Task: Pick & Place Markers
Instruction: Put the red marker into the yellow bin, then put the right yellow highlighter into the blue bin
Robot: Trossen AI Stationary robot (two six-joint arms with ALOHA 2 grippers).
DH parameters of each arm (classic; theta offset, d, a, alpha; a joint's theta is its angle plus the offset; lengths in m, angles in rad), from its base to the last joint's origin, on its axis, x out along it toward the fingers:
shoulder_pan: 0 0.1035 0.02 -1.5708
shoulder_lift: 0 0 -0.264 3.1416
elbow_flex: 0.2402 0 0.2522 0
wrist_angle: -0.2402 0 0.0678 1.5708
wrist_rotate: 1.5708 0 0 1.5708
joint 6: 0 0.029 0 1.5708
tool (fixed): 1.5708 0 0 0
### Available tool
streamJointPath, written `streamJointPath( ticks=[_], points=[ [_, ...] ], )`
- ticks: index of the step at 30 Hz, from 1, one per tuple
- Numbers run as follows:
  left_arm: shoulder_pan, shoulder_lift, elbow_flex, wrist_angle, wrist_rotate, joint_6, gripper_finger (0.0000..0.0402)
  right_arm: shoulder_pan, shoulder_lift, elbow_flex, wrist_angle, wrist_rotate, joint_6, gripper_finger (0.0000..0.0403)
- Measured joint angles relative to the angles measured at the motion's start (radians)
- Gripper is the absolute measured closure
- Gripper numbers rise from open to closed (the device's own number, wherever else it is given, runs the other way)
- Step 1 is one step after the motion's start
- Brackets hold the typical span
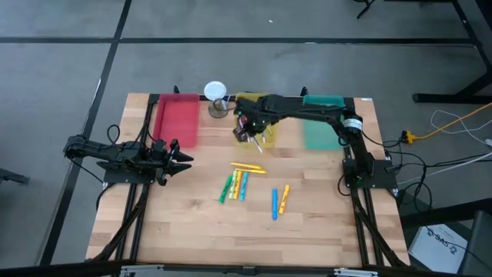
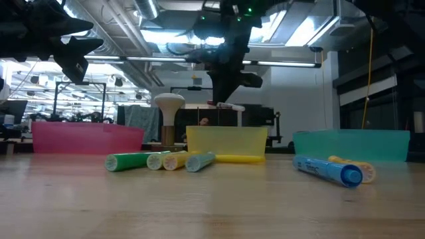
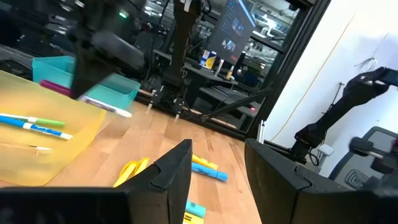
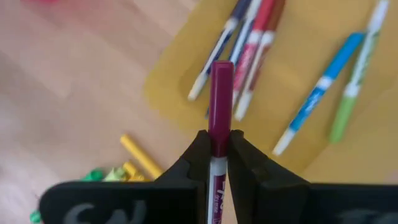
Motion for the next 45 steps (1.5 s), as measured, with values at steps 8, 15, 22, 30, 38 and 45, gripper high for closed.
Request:
streamJointPath(
  ticks=[8,15,22,30,38,45],
  points=[
    [0.0,0.0,0.0,0.0,0.0,0.0,0.0258,-0.136,-0.001,0.0,0.08,-0.038,-0.014,0.0369],
    [0.0,0.0,0.0,0.0,0.0,0.0,0.0258,-0.231,-0.001,0.0,0.11,-0.044,0.011,0.0369],
    [0.0,0.0,0.0,0.0,0.0,0.0,0.0258,-0.247,-0.001,-0.03,0.122,-0.045,0.038,0.0369],
    [0.0,0.0,0.0,0.0,0.0,0.0,0.0258,-0.247,0.001,-0.135,0.237,-0.097,0.089,0.0369],
    [0.0,0.0,0.0,0.0,0.0,0.0,0.0258,-0.243,0.001,-0.186,0.261,-0.105,0.088,0.0351],
    [0.0,0.0,0.0,0.0,0.0,0.0,0.0258,-0.236,0.001,-0.188,0.262,-0.095,0.087,0.0225]
  ],
)
